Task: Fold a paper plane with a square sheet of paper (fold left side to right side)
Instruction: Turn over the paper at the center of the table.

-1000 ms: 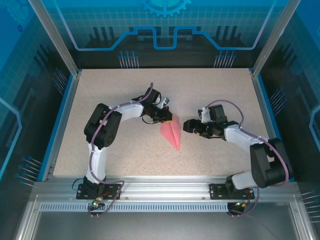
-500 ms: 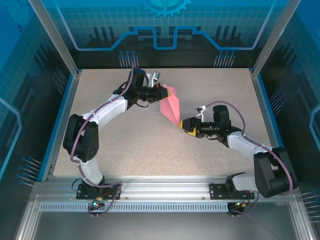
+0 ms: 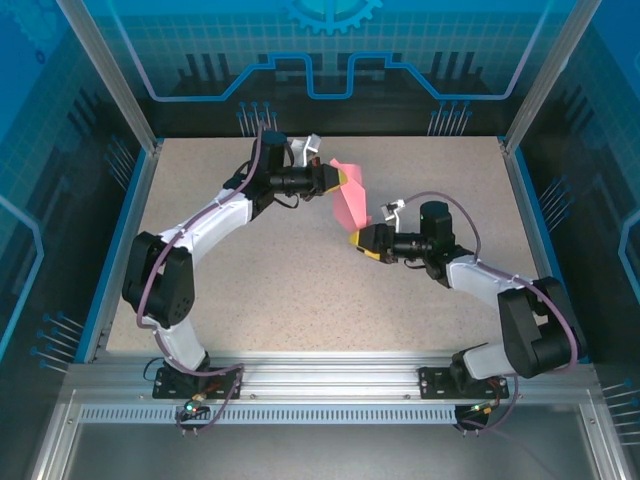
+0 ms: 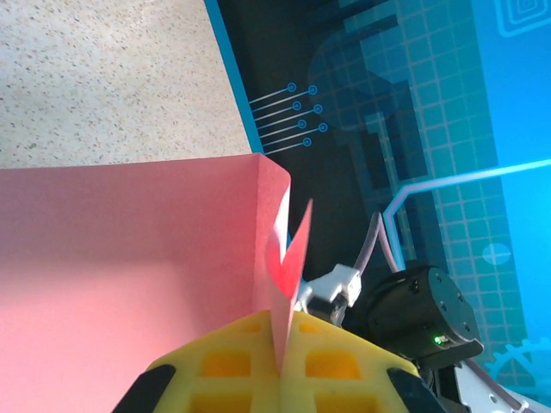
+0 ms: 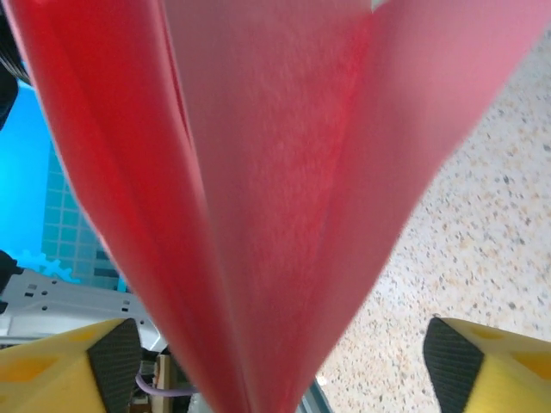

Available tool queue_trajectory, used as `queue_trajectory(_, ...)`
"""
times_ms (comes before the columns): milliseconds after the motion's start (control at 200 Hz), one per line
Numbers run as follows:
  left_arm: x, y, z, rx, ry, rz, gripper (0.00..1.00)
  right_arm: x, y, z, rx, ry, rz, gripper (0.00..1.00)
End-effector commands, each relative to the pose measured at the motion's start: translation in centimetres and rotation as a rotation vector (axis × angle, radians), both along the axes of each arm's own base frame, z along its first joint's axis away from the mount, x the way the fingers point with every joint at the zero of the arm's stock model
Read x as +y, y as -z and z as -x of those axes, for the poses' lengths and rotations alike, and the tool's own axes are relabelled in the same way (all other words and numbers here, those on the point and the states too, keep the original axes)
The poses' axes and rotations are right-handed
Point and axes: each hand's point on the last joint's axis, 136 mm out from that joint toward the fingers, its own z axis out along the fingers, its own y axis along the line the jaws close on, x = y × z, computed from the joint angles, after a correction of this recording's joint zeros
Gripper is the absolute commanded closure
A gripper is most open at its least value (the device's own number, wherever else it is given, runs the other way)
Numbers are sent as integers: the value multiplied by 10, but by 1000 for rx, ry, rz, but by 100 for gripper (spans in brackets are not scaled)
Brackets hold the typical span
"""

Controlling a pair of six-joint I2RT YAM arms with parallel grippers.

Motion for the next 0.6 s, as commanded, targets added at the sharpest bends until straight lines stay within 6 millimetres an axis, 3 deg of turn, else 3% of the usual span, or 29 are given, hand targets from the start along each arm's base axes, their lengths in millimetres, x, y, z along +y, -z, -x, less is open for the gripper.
queue_trajectory(0, -4, -18, 16, -13, 56, 53, 100, 8, -36, -11, -113, -33, -52, 21)
queue_trajectory(265, -8, -15, 23, -2, 95, 63, 99, 2, -57, -28, -168, -24, -47, 36)
queue_trajectory(595, -13, -12, 28, 6, 141, 85, 99, -5, -60, -37, -184, -10, -29, 57)
